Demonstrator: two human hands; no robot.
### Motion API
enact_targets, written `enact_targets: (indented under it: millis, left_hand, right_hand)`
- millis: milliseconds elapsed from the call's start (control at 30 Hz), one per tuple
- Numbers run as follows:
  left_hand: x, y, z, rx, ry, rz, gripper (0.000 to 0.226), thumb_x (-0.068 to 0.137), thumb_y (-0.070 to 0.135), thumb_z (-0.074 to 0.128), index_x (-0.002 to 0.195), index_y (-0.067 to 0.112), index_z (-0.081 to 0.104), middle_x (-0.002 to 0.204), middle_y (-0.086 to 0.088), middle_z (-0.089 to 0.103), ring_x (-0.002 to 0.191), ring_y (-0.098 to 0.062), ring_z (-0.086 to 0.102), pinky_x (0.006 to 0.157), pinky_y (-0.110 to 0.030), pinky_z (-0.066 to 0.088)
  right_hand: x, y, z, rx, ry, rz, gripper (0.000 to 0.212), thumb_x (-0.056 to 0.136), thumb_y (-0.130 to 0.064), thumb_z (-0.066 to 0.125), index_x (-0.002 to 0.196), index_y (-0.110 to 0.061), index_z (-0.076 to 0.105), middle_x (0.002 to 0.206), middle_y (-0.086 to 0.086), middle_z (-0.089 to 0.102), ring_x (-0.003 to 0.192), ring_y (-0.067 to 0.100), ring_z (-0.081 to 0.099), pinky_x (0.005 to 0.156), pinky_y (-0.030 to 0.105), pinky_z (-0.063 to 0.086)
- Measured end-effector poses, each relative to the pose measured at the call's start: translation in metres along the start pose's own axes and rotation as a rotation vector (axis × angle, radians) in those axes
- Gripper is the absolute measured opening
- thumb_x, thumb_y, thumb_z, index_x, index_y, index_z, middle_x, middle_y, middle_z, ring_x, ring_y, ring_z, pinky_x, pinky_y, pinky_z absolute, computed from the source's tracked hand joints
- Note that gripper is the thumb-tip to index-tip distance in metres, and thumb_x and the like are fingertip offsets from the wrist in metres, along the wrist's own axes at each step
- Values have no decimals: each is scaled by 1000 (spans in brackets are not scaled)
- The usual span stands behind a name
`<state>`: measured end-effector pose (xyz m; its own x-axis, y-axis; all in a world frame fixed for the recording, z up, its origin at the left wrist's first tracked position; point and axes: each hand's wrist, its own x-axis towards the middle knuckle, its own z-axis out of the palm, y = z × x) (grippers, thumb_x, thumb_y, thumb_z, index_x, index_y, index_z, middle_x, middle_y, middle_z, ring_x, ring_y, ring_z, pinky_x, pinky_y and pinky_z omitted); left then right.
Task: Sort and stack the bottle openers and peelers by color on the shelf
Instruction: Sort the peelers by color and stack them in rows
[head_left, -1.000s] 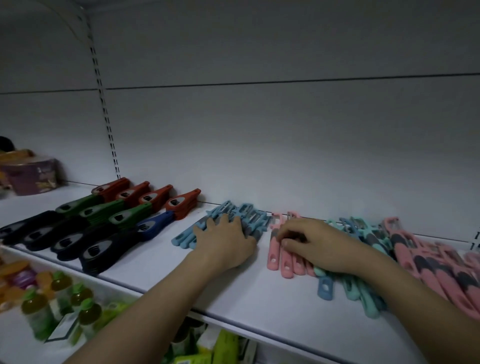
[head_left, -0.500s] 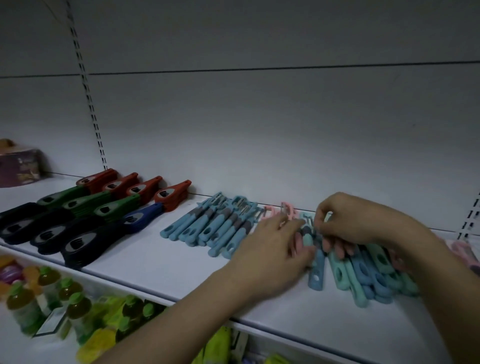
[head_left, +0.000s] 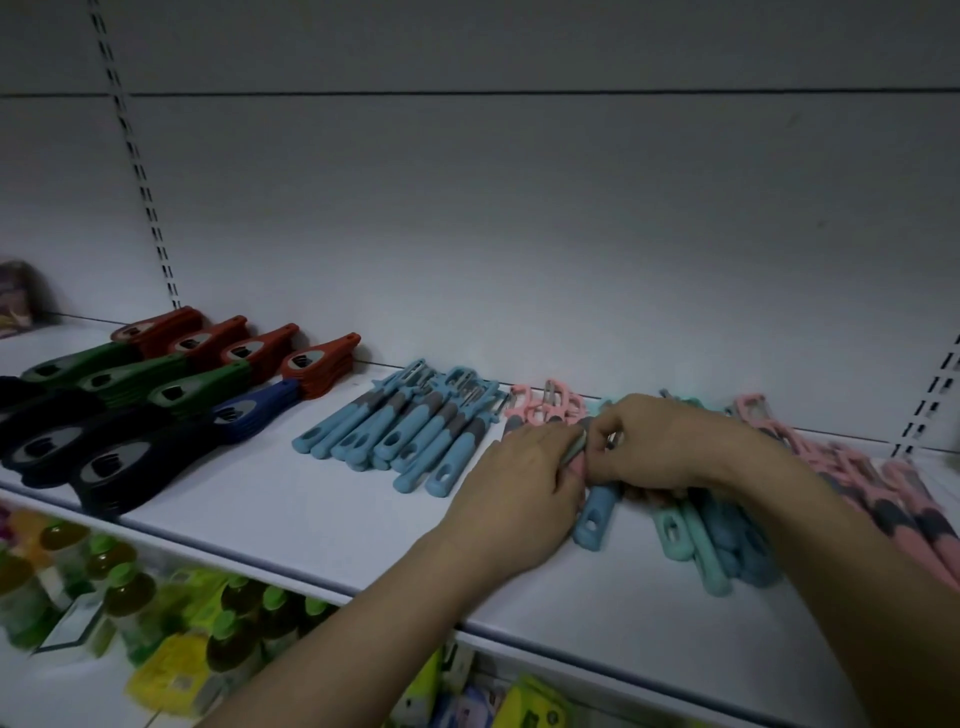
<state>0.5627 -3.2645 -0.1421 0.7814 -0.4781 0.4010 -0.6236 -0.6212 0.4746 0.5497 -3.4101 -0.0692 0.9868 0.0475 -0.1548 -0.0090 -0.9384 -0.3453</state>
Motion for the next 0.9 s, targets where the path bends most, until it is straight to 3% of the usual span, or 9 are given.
enact_targets:
  millis: [100,200,400,533,600,667,733,833,900]
  left_hand:
    - [1,0,1,11,-2,18,22,96,17,44,114,19,56,110,-1,61,102,-21,49,88,-35,38]
    - [-1,0,3,49,33,26,25,97,21,41,119,22,55,108,2,60,99,-21,49,83,-35,40]
    - [1,7,4,130,-92,80,46,104,33,33,150,29,34,142,5,49,123,-19,45,100,-36,40]
    - [0,10,3,-5,-140,157,34,102,43,34,132,33,47,125,7,56,108,-13,47,101,-45,40]
    - [0,6,-1,-116,24,93,31,101,39,33,122,29,55,116,7,60,106,-12,51,100,-44,42]
    - [0,6,-11,-209,229,-30,31,104,34,37,126,26,59,121,8,62,109,-5,53,100,-32,44]
    - [2,11,-24,-347,223,-149,31,103,38,43,123,24,63,111,6,69,97,-4,61,88,-27,49]
    - [7,11,-37,-186,112,-124,26,100,37,51,102,17,67,81,1,70,73,-14,64,65,-32,46]
    - [9,4,-47,6,131,-132,23,100,31,51,100,12,65,84,-5,69,79,-22,64,67,-35,45]
  right_hand:
    - [-1,4,-8,210,-18,5,11,86,-17,66,78,-12,60,52,6,60,35,13,47,38,20,38]
    - [-7,9,-23,320,76,-12,18,85,-15,71,76,-9,56,46,5,56,33,13,45,38,17,38]
    - [-8,24,-44,650,246,-84,22,85,-18,75,79,-8,57,53,13,53,35,14,37,34,18,28]
    - [2,20,-29,827,314,-160,23,87,-19,73,81,-8,53,55,11,59,36,12,41,35,19,31]
    - [8,16,-20,871,399,-178,23,90,-19,71,82,-9,52,60,14,60,39,15,44,37,21,34]
    - [13,11,-11,893,481,-209,21,91,-17,69,85,-9,50,59,13,60,42,17,47,39,23,38]
    - [15,3,-1,909,480,-264,19,93,-16,66,88,-8,49,58,8,62,42,16,50,41,24,41]
    - [14,-8,10,953,404,-337,15,95,-10,62,96,-2,48,73,15,65,48,19,57,45,24,49]
    - [15,-9,13,971,340,-357,11,96,-5,59,100,0,50,85,19,66,60,22,65,57,27,56]
